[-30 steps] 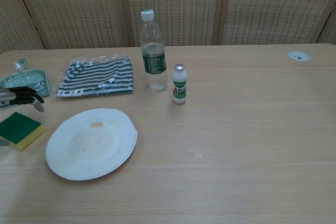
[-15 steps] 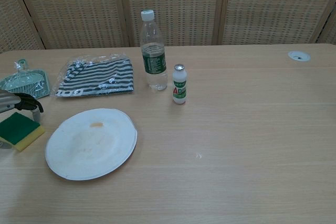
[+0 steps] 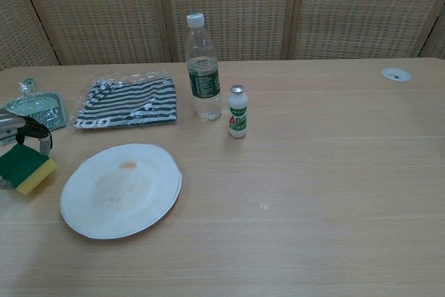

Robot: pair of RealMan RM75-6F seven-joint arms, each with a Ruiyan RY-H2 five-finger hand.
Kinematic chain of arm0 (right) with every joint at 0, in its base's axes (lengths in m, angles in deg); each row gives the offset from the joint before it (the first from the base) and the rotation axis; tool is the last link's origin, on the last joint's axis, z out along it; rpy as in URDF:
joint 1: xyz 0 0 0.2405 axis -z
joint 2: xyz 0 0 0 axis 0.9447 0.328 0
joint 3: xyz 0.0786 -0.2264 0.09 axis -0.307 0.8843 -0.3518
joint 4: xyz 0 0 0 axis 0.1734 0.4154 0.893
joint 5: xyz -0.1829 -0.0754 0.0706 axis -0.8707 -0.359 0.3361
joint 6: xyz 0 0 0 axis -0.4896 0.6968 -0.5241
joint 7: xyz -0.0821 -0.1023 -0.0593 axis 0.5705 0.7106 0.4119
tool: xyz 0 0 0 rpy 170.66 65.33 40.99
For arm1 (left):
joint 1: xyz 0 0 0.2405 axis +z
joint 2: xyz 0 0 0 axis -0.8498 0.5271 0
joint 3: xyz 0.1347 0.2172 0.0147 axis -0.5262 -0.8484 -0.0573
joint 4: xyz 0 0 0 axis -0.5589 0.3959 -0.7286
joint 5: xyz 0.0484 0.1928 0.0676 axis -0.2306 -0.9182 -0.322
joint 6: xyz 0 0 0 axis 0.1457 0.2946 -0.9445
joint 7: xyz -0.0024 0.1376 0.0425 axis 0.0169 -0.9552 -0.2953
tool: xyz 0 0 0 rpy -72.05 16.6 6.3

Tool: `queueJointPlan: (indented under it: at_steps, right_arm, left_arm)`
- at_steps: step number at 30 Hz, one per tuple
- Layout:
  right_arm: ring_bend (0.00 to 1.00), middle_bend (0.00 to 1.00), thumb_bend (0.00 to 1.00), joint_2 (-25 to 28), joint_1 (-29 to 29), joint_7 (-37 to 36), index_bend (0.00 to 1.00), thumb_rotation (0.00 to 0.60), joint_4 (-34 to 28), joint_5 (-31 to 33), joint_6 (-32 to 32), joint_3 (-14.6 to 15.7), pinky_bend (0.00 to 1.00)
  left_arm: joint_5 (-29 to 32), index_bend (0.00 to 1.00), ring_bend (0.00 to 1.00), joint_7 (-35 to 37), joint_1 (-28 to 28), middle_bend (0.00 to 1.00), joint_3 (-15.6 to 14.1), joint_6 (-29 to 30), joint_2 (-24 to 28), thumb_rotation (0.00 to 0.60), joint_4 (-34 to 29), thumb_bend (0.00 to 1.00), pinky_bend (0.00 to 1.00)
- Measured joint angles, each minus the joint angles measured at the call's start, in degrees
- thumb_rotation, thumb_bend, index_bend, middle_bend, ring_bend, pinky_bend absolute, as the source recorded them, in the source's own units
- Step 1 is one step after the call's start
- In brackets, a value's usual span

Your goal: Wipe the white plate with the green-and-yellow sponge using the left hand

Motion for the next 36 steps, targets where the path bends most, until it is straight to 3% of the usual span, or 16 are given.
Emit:
queueJointPlan:
  at_steps: [6,12,22,28,36]
  right_arm:
    - [0.0,0.0,0.0,0.0,0.0,0.1,0.0,0.6,-0.1,0.1,-0.1,0.0,0.0]
    - [0.0,0.0,0.0,0.0,-0.2,0.1,0.0,0.6,0.0,1.1,0.7,-0.3,0.0]
    - [0.0,0.0,0.0,0.1,-0.5,0.0,0.0,0.6,0.3,2.9,2.0,-0.8,0.0]
    - [0.0,0.0,0.0,-0.1,-0.6,0.7,0.0,0.6,0.5,3.4,2.4,-0.8,0.0]
    - [0.0,0.0,0.0,-0.2,-0.5,2.1,0.0,0.6,0.0,3.0,1.6,-0.6,0.0]
  left_arm:
    - [-0.4,0.48,0.29,-1.0,-0.8,0.37,0.6,2.8,2.8,0.6,-5.3,0.12,0.41]
    - [-0.6,0.5,0.29,-4.6,-3.7,0.38,2.1,2.8,6.4,0.6,-15.1,0.13,0.41]
    - [3.4,0.5,0.29,-9.6,-10.2,0.38,6.5,-5.9,9.1,0.6,-30.5,0.15,0.41]
    - [7.4,0.5,0.29,-2.4,-12.1,0.38,7.7,-12.0,7.8,0.6,-32.3,0.15,0.41]
    - [8.8,0.5,0.29,9.0,-13.5,0.38,6.9,-16.6,3.1,0.6,-25.2,0.15,0.41]
